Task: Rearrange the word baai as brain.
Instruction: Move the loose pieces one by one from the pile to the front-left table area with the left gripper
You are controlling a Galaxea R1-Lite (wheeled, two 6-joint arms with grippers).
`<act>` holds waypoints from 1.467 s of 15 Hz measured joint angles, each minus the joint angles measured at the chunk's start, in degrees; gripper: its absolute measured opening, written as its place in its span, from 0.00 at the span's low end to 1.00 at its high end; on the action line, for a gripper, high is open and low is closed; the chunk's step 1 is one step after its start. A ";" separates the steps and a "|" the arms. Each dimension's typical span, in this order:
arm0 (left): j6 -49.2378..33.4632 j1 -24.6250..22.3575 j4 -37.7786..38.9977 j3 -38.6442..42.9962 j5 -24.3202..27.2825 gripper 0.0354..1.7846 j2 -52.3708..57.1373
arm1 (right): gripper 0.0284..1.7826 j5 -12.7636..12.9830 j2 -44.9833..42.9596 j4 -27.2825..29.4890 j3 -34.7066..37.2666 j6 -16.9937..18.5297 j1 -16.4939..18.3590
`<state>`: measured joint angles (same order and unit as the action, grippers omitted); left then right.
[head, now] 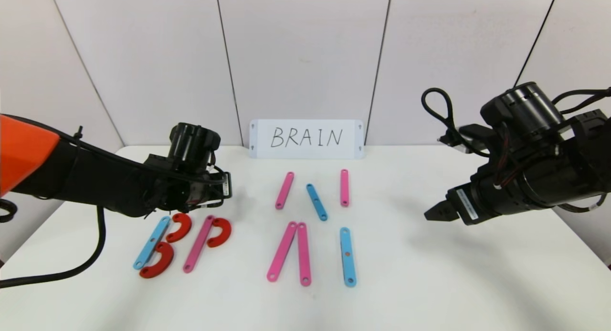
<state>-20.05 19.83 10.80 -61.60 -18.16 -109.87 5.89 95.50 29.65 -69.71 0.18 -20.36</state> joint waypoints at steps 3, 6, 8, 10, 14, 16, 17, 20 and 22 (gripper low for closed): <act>-2.43 0.98 -2.04 5.56 -1.43 0.14 4.91 | 0.98 0.04 -0.77 0.00 0.33 0.00 -0.54; -2.90 3.89 -2.29 10.62 -3.52 0.14 9.57 | 0.98 -0.07 -1.79 0.00 0.69 -0.02 -0.96; -4.58 6.10 -2.57 13.01 -6.94 0.14 12.71 | 0.98 0.01 -2.32 0.04 0.85 -0.02 -1.24; -8.23 8.11 -5.42 14.25 -8.73 0.14 15.06 | 0.98 0.09 -2.65 0.01 1.10 -0.09 -1.68; -16.36 11.62 -9.86 18.14 -9.42 0.14 18.22 | 0.98 0.01 -3.52 0.09 1.29 -0.05 -2.02; -17.21 13.15 -9.70 21.14 -10.25 0.14 20.16 | 0.98 0.12 -3.83 0.06 1.38 -0.07 -2.43; -17.92 13.74 -9.68 22.19 -10.64 0.14 21.09 | 0.98 0.12 -4.02 0.04 1.57 -0.09 -2.68; -18.99 15.84 -9.62 25.42 -10.85 0.14 22.97 | 0.98 0.15 -4.40 0.00 1.93 -0.09 -3.29; -21.37 17.37 -9.51 26.58 -10.97 0.14 23.14 | 0.98 0.15 -4.46 0.00 1.99 -0.11 -3.39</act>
<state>-41.42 37.21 1.29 -35.02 -29.14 -86.74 6.03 91.04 29.65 -67.72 0.07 -23.75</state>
